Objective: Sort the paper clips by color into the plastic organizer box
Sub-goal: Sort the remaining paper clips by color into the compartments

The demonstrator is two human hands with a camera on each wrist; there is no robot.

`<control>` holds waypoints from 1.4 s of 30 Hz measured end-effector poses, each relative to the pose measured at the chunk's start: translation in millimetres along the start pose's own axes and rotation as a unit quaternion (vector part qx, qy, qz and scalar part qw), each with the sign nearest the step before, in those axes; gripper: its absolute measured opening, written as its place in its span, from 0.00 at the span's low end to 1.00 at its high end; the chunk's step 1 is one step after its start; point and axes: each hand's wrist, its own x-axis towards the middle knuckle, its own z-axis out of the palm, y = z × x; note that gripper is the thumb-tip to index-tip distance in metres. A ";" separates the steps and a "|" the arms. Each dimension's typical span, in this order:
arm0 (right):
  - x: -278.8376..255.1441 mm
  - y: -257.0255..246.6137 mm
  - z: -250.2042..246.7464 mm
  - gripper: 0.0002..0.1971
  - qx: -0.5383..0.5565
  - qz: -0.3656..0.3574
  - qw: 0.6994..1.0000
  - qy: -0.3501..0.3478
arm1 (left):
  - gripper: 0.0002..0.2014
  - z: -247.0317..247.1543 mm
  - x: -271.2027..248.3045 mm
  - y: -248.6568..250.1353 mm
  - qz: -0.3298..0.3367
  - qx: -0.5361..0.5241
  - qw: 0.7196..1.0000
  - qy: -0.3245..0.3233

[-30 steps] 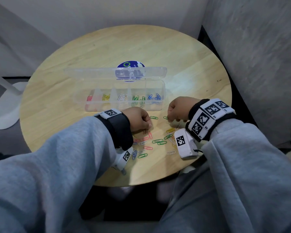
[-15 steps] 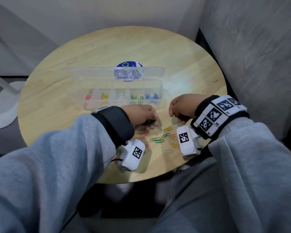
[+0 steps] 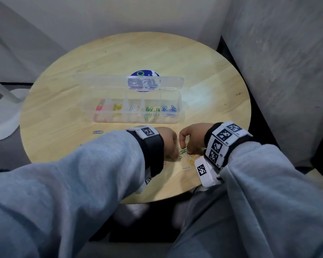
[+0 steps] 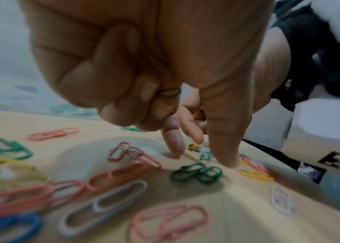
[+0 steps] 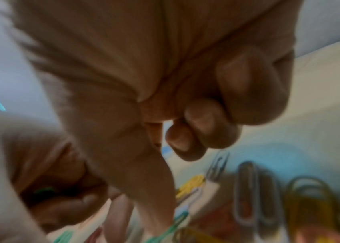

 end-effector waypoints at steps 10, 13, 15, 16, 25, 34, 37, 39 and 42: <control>20.1 -3.5 7.3 0.10 -0.018 -0.020 1.000 0.014 | 0.11 8.8 1.4 -0.8 -0.002 0.091 0.996 0.003; 19.9 -1.3 1.0 0.11 0.016 -0.010 0.999 0.025 | 0.11 12.1 2.2 -4.2 -0.005 0.081 0.996 0.023; 17.1 0.1 -7.6 0.06 0.037 -0.004 0.999 0.040 | 0.10 13.4 4.3 -5.8 0.005 0.094 0.995 0.025; 15.3 1.6 -12.6 0.05 0.055 0.001 0.997 0.053 | 0.09 13.5 5.3 -6.0 0.010 0.098 0.995 0.024; 17.4 17.0 -22.4 0.09 0.343 0.032 0.937 0.055 | 0.05 -5.8 -1.0 -22.6 -0.011 -0.105 0.994 -0.012; 14.7 -12.4 -15.2 0.02 0.079 -0.030 0.991 0.100 | 0.09 -44.5 -20.1 -66.9 -0.019 -0.561 0.825 -0.072; 18.4 -23.3 -12.4 0.07 0.028 -0.034 0.994 0.103 | 0.07 -45.2 -26.7 -70.9 0.007 -0.580 0.810 -0.089; 22.3 -27.8 -10.2 0.13 0.006 -0.028 0.994 0.104 | 0.06 -43.7 -27.6 -73.6 0.005 -0.585 0.805 -0.103; 26.1 -32.3 -5.9 0.15 -0.045 -0.018 0.993 0.104 | 0.04 -40.4 -26.8 -75.0 -0.031 -0.556 0.824 -0.107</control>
